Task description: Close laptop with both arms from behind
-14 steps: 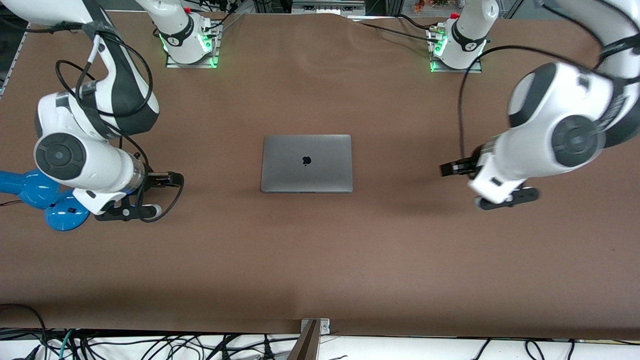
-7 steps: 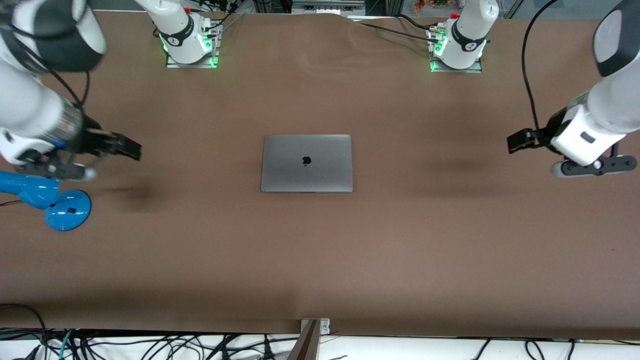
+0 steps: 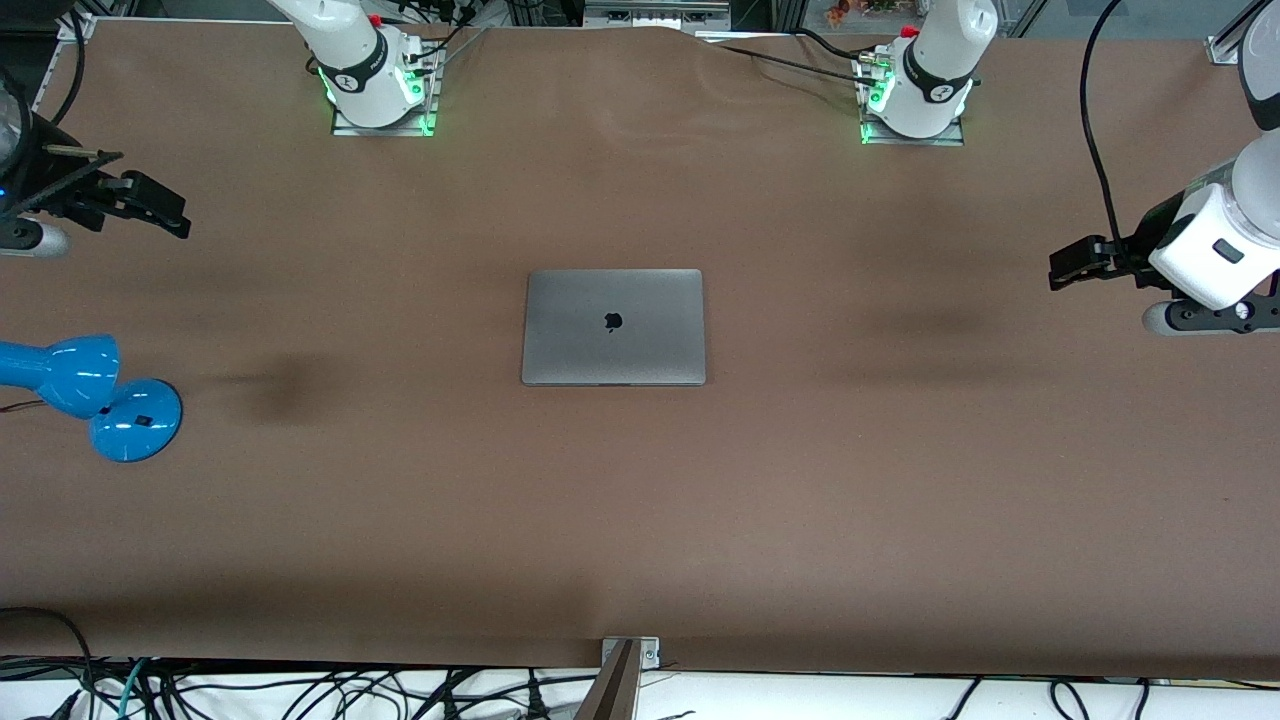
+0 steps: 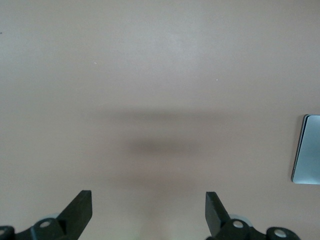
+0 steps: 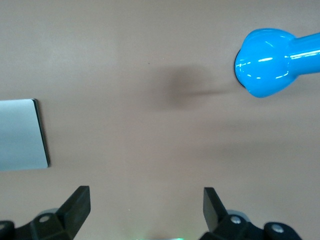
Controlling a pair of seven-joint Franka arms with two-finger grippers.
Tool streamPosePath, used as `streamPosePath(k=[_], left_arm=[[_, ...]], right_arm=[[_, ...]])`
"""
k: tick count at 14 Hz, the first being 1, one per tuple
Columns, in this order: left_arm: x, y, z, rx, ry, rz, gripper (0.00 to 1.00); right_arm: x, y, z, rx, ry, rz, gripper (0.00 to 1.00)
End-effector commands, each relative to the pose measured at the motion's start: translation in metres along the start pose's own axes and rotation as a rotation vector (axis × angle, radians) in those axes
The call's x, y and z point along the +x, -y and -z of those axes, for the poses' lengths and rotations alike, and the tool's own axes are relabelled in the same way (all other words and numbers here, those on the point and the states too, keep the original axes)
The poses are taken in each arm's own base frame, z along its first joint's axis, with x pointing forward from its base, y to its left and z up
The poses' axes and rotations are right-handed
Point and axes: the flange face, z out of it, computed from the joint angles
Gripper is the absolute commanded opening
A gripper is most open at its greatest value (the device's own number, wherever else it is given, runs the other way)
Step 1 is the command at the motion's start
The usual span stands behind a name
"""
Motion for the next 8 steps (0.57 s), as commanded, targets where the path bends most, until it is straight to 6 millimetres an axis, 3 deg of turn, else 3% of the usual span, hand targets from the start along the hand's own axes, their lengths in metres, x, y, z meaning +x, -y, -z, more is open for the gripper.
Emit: streamPosePath(k=[1, 3, 6, 8], left_arm=[[-0.011, 0.006, 0.013, -0.012, -0.012, -0.018, 1.00], [-0.020, 0.012, 0.017, -0.021, -0.034, -0.010, 1.00], [-0.038, 0.012, 0.007, -0.030, -0.066, -0.015, 1.00], [-0.040, 0.010, 0.007, -0.024, -0.065, -0.021, 1.00]], right_arm=[[0.000, -0.003, -0.009, 0.021, 0.006, 0.030, 1.00], [0.005, -0.001, -0.012, 0.020, 0.004, 0.032, 1.00], [0.008, 0.000, -0.012, 0.016, -0.001, 0.035, 1.00], [0.007, 0.001, -0.011, 0.016, -0.002, 0.030, 1.00]])
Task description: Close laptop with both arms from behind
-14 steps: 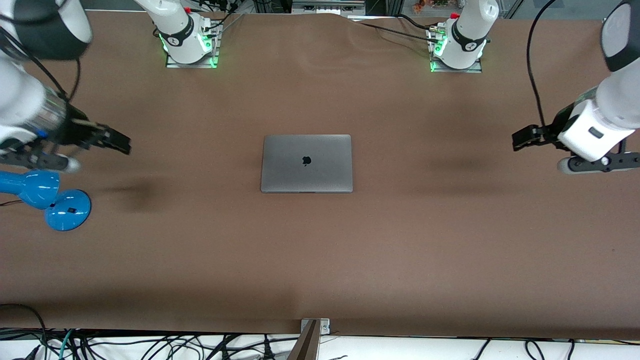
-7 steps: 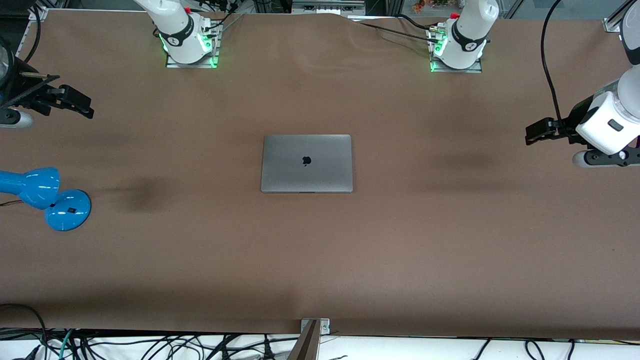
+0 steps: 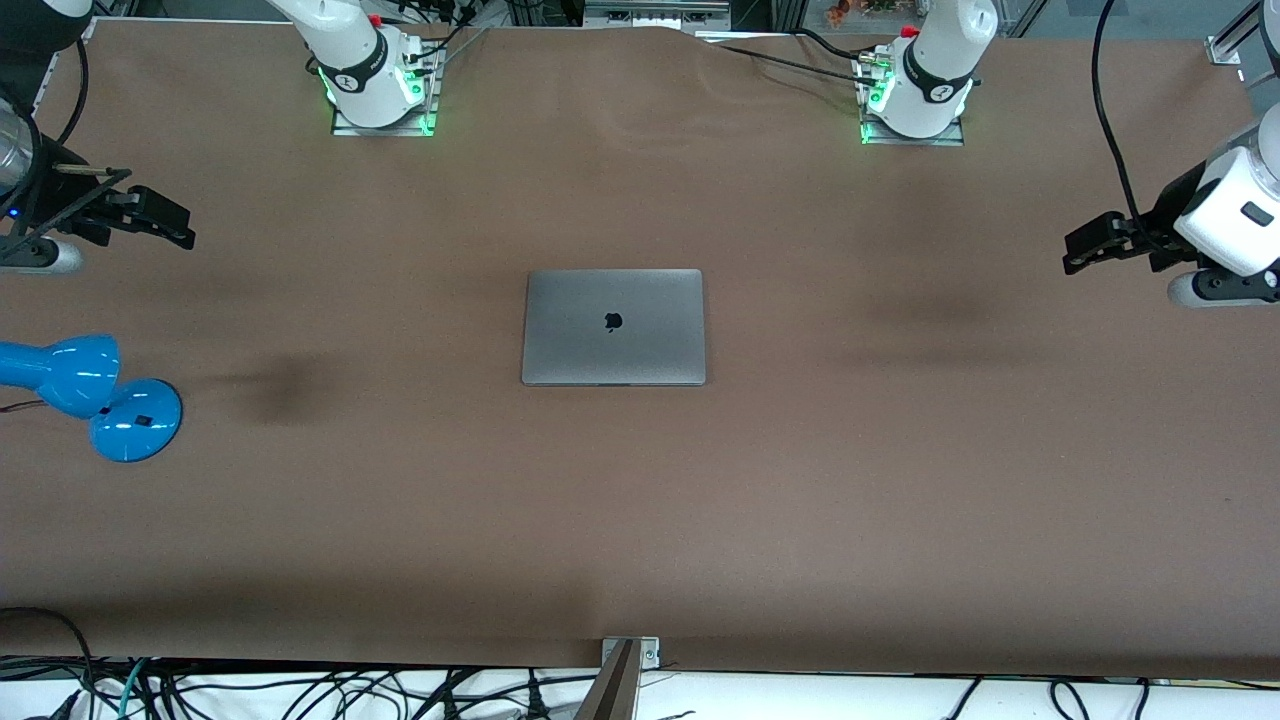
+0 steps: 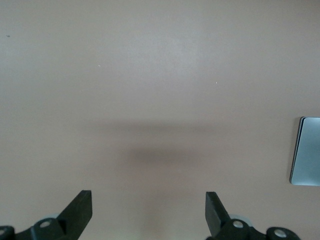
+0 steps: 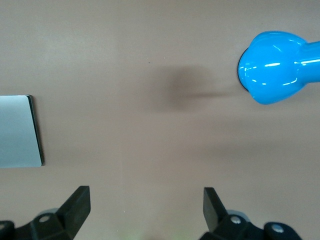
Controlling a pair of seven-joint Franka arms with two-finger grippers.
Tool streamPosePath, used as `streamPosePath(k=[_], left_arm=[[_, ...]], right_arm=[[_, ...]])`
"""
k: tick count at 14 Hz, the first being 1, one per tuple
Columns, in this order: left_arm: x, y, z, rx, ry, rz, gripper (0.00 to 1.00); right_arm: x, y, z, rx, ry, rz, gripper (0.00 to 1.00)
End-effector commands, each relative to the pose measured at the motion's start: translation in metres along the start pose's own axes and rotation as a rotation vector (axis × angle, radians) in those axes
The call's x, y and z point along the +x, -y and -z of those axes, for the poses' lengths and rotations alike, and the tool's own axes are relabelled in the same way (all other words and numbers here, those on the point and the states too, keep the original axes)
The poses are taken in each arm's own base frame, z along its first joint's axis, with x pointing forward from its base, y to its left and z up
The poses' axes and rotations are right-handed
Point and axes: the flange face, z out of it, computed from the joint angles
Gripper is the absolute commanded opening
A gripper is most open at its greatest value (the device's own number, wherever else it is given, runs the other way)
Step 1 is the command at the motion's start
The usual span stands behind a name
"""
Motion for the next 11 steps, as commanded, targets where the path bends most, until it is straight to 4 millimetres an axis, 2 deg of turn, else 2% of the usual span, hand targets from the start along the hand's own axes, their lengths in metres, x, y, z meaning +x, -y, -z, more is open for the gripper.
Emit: streamPosePath(k=[1, 7, 11], left_arm=[[-0.0125, 0.0006, 0.0017, -0.012, -0.022, -0.026, 1.00], [-0.0101, -0.0002, 0.0057, -0.007, -0.027, -0.028, 1.00], [-0.0077, 0.0021, -0.0008, -0.003, -0.006, -0.023, 1.00]], right_arm=[[-0.0022, 0.0011, 0.0042, 0.016, -0.009, 0.007, 1.00], [-0.0026, 0.0046, 0.0040, 0.017, -0.006, 0.008, 1.00], [-0.0026, 0.0046, 0.0040, 0.017, -0.006, 0.008, 1.00]])
